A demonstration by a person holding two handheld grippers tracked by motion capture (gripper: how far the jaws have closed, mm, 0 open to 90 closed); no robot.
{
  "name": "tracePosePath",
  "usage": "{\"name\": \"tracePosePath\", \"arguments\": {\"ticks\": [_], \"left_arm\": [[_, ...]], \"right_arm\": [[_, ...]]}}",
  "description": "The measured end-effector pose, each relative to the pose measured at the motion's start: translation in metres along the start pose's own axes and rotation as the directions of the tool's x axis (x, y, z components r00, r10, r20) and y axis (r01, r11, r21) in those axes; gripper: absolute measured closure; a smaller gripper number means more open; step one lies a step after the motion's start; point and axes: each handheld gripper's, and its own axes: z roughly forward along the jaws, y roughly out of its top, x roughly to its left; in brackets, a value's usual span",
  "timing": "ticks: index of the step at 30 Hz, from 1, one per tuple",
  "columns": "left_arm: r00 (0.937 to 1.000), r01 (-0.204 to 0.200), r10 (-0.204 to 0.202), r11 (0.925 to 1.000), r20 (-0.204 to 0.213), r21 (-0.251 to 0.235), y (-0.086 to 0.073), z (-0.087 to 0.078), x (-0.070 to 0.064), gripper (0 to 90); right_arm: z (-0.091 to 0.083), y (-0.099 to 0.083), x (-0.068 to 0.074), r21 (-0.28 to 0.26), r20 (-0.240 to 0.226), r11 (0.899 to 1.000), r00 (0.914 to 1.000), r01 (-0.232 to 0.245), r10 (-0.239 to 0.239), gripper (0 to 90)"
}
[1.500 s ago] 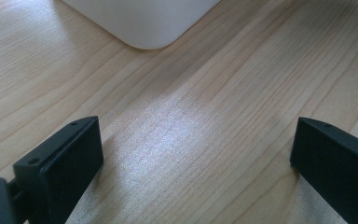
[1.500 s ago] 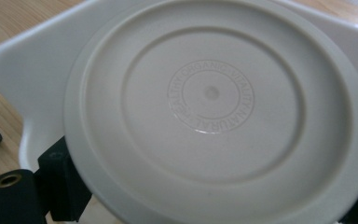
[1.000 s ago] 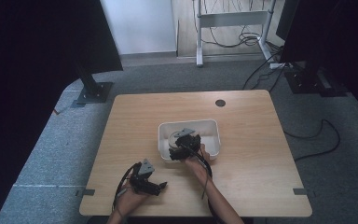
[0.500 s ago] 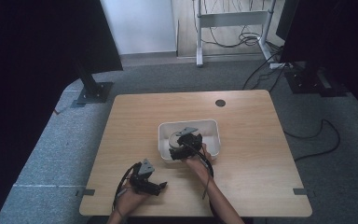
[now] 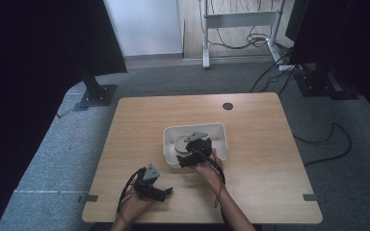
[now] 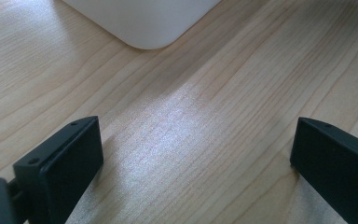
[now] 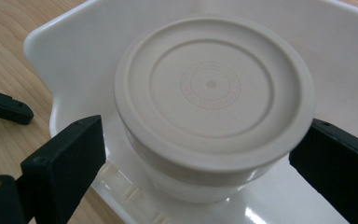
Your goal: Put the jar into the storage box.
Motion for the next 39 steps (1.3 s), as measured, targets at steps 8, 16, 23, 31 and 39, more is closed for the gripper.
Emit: {"name": "tracePosePath", "arguments": {"ticks": [8,16,23,31,39], "left_arm": [[1.0000,-0.001,0.001,1.0000,0.000,0.000,0.000,0.000,0.000,2.3],[1.0000,0.000,0.000,1.0000,0.000,0.000,0.000,0.000,0.000,2.3],[1.0000,-0.001,0.001,1.0000,0.000,0.001,0.000,0.000,0.000,2.3],[1.0000,-0.001,0.001,1.0000,-0.001,0.000,0.000,0.000,0.000,2.3],[1.0000,-0.001,0.001,1.0000,0.000,0.000,0.000,0.000,0.000,2.3]], "right_arm": [[-0.006,-0.004,-0.001,-0.003,-0.002,1.000,1.0000,0.003,-0.003,3.3],[-0.015,-0.009,-0.005,-0.015,0.001,1.000,1.0000,0.007,-0.007,3.3],[-0.023,-0.013,-0.006,-0.019,0.002,1.000,0.9999,0.012,-0.012,3.4],[-0.031,-0.022,-0.007,-0.014,-0.001,1.000,0.9998,0.021,-0.021,3.7],[-0.047,-0.035,-0.010,-0.038,0.014,0.999,0.9998,0.014,-0.014,3.9]]}}
